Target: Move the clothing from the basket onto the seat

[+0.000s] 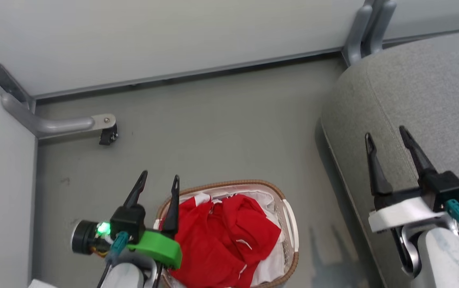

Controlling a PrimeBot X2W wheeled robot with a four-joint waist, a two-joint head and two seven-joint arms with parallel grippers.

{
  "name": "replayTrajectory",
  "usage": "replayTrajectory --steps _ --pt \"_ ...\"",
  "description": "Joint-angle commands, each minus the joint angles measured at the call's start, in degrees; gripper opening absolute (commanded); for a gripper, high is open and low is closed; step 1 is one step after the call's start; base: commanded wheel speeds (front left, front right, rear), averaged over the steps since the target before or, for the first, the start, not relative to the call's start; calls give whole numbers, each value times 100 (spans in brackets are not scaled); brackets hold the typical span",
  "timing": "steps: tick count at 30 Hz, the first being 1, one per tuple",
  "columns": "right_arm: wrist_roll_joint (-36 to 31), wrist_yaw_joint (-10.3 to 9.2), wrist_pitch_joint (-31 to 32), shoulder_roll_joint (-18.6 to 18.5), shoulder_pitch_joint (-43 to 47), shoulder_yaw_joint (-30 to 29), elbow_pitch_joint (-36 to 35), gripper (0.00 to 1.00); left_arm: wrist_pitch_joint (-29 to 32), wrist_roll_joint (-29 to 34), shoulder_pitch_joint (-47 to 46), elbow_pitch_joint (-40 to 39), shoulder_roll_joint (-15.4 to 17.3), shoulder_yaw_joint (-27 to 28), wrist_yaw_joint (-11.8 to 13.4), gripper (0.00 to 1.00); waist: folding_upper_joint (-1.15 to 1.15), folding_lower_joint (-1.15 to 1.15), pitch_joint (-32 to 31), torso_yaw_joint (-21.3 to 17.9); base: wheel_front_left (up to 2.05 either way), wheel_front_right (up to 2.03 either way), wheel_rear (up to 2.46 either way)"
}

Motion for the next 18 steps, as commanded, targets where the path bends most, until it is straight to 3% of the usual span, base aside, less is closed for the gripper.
replayTrajectory --steps 1,8,18 --pt "-25 -2 -12 -22 -208 8 -56 100 4 80 -262 80 31 -99 -61 100 0 0 888 -344 0 0 0" --pt "140 -3 -12 -18 -953 24 -220 100 4 342 -1292 1191 37 -782 -244 100 0 0 2081 -808 0 0 0" --pt "518 -3 -12 -17 -1402 240 -375 100 3 286 -2323 2984 38 -1233 -320 100 0 0 3127 -1427 0 0 0"
